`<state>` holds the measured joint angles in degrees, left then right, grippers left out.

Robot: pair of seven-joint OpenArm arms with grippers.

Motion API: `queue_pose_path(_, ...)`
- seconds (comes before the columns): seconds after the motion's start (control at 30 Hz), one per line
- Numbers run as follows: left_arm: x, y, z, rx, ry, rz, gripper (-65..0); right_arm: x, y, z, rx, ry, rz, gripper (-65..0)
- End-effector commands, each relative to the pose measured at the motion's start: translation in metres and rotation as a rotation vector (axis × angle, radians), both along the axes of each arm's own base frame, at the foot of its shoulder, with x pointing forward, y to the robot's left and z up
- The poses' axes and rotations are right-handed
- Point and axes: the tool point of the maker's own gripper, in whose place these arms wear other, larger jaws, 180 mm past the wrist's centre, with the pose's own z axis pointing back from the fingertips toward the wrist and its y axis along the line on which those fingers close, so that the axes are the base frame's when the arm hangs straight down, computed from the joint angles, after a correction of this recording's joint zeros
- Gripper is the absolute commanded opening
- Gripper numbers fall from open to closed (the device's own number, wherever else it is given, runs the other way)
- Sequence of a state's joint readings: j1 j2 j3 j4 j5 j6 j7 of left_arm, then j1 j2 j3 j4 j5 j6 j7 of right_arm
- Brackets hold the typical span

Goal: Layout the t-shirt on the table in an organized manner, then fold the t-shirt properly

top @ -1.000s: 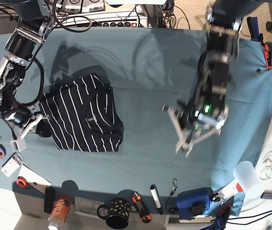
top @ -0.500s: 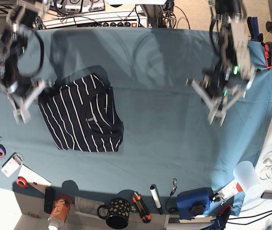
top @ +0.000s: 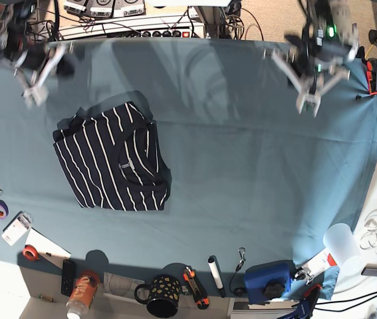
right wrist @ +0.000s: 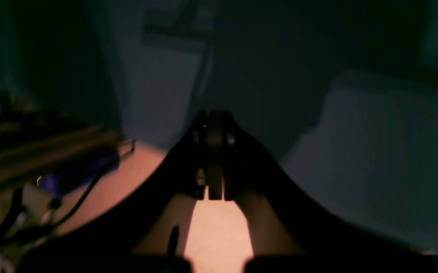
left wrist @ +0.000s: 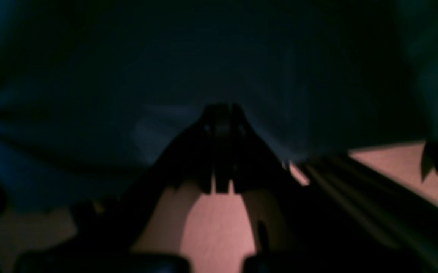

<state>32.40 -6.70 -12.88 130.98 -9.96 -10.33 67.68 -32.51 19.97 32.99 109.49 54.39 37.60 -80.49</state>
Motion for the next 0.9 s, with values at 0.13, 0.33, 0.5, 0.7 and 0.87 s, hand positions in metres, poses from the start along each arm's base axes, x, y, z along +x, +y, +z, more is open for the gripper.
queue_pose_path(0.13,-0.037,0.005,0.003,0.043,0.047,-0.008,-65.0,-0.043,-0.002,-0.007,-0.008,0.102,0.014,-65.0)
queue_pose_path(0.33,-0.098,0.007,-0.01,0.055,0.194,-0.014,-65.0,-0.089,0.0,-0.014,-0.006,0.215,0.045,-65.0)
queue_pose_path(0.5,-0.143,0.007,-0.014,0.06,0.307,-0.019,-65.0,-0.133,0.0,-0.015,-0.002,0.329,0.046,-65.0)
queue_pose_path(0.7,-0.193,0.011,-0.037,0.055,0.475,-0.009,-65.0,-0.176,0.011,-0.019,0.019,0.429,0.006,-65.0)
queue_pose_path(0.87,-0.237,0.016,-0.075,0.037,0.617,0.022,-65.0,-0.192,0.018,-0.029,0.041,0.485,-0.003,-65.0)
